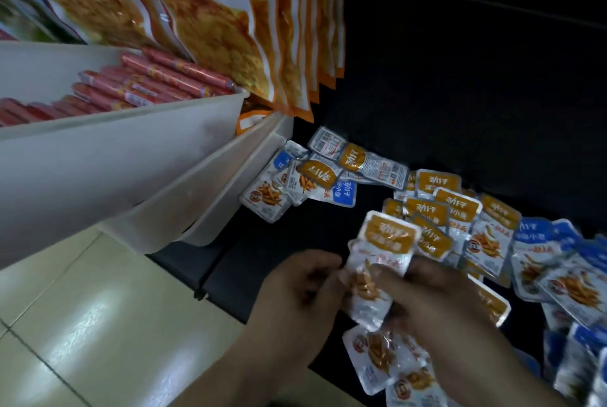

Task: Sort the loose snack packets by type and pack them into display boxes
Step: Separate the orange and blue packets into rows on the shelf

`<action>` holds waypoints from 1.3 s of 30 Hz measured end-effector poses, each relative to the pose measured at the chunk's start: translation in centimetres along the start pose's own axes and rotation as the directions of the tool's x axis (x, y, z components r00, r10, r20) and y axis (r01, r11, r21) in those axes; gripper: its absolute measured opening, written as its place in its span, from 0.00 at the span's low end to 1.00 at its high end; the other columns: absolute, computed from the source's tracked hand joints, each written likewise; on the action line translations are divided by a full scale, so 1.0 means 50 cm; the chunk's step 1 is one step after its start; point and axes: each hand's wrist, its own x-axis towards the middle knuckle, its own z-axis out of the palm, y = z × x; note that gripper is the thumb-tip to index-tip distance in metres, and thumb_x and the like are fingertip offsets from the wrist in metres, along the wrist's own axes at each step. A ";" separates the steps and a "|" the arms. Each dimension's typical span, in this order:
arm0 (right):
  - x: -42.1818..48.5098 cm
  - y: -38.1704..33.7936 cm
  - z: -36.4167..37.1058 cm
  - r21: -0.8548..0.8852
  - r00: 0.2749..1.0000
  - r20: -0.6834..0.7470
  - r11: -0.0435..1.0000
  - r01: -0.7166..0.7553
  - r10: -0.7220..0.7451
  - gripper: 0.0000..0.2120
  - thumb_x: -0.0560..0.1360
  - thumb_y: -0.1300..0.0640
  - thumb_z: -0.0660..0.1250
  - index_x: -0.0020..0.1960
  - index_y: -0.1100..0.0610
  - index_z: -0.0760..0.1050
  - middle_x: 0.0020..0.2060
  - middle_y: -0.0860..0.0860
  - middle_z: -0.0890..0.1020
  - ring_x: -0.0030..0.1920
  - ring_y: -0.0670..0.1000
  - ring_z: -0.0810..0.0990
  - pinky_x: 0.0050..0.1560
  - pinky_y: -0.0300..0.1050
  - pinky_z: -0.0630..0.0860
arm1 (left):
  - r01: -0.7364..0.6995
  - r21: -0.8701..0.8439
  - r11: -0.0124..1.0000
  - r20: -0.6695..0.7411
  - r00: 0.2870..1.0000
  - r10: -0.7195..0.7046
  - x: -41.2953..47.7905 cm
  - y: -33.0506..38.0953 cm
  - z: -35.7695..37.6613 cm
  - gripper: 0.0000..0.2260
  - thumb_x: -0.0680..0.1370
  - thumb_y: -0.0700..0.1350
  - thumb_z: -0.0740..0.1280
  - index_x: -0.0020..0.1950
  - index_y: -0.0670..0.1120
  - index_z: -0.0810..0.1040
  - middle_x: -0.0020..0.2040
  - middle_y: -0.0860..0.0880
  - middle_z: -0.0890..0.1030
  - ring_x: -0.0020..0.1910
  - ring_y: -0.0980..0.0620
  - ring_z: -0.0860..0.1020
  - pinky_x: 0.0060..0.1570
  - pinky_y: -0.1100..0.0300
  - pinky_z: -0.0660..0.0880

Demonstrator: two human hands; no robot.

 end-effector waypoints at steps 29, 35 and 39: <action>0.143 0.032 -0.084 -0.868 0.554 0.256 0.064 0.493 -0.792 0.08 0.73 0.56 0.77 0.51 0.55 0.87 0.68 0.58 0.78 0.75 0.63 0.68 0.69 0.70 0.70 | -0.260 0.838 0.481 0.040 0.906 0.421 0.110 -0.067 -0.060 0.37 0.70 0.70 0.67 0.76 0.56 0.67 0.80 0.45 0.64 0.78 0.39 0.61 0.69 0.39 0.68; 0.157 0.012 -0.071 -0.858 0.714 0.350 0.099 0.504 -0.606 0.17 0.75 0.54 0.75 0.63 0.48 0.83 0.73 0.50 0.75 0.77 0.57 0.65 0.76 0.59 0.65 | -0.395 0.796 0.458 0.325 0.918 0.226 0.226 -0.013 -0.026 0.44 0.72 0.66 0.72 0.83 0.60 0.55 0.84 0.51 0.54 0.83 0.44 0.48 0.81 0.41 0.50; 0.156 0.017 -0.095 -0.866 0.742 0.327 0.129 0.483 -0.585 0.20 0.71 0.61 0.78 0.61 0.49 0.84 0.71 0.51 0.77 0.76 0.58 0.69 0.74 0.60 0.68 | -0.359 0.843 0.400 0.247 0.920 0.305 0.228 -0.010 -0.027 0.29 0.75 0.60 0.71 0.75 0.59 0.72 0.71 0.55 0.76 0.68 0.45 0.73 0.72 0.48 0.65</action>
